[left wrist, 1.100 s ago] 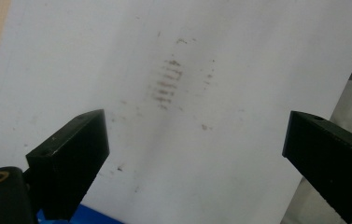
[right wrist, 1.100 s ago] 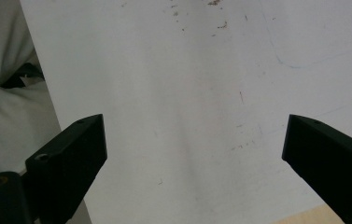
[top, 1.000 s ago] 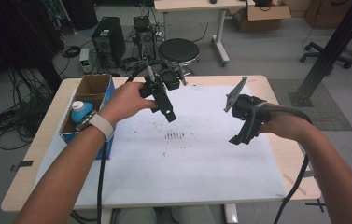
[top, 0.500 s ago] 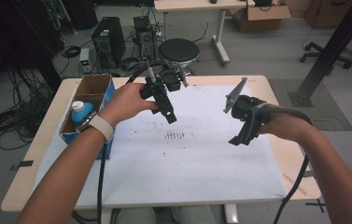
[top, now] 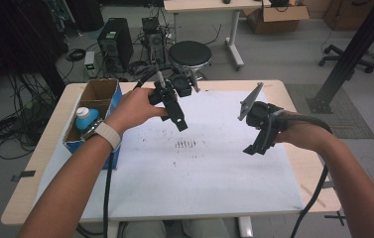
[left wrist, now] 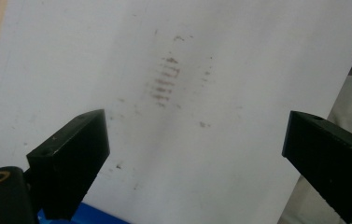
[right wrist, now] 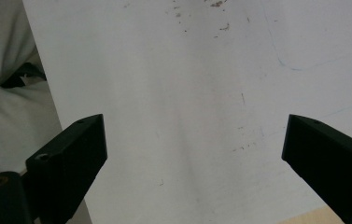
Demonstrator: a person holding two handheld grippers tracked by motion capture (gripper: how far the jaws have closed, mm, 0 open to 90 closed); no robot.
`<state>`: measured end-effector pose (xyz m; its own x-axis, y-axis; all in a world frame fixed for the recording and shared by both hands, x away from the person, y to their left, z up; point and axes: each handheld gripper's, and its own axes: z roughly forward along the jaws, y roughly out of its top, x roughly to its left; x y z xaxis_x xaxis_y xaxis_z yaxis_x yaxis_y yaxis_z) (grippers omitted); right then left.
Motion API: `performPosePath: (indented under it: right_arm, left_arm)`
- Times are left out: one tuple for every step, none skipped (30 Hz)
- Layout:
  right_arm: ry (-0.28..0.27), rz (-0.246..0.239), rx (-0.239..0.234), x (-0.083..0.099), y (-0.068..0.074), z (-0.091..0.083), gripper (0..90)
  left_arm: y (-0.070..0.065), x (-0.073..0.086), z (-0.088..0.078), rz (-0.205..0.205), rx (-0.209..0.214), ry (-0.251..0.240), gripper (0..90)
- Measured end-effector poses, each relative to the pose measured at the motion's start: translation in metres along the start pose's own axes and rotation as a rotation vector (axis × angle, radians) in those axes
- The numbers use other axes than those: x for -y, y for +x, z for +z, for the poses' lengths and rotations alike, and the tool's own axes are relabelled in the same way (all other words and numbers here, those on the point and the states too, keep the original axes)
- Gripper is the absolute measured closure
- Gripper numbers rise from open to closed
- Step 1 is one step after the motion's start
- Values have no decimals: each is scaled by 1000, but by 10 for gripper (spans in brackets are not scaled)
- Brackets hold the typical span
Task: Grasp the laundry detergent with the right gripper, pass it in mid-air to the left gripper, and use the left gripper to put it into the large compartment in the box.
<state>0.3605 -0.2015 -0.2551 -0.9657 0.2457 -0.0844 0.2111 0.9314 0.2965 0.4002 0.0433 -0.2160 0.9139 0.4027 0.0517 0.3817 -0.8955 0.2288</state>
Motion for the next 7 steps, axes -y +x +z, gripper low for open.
performPosePath:
  right_arm:
    - [-1, -2, 1, 0, 0, 0, 64]
    - [-1, -2, 1, 0, 0, 0, 64]
    - [-1, -1, 1, 0, 0, 0, 64]
    - [-2, -2, 1, 0, 0, 0, 63]
    - [-3, -1, 3, 0, 0, -1, 63]
    - [-3, -1, 3, 0, 0, -1, 63]
    - [-6, 2, 2, 0, 0, -1, 63]
  left_arm:
    - [0, 0, 0, 0, 0, 0, 79]
    - [0, 0, 0, 0, 0, 1, 79]
    - [0, 0, 0, 0, 0, 2, 79]
    - [1, 0, 0, 1, -1, 2, 78]
    - [1, 0, 0, -1, -1, 3, 77]
    - [1, 0, 0, -1, -1, 3, 74]
    - [1, 0, 0, -5, 0, 0, 74]
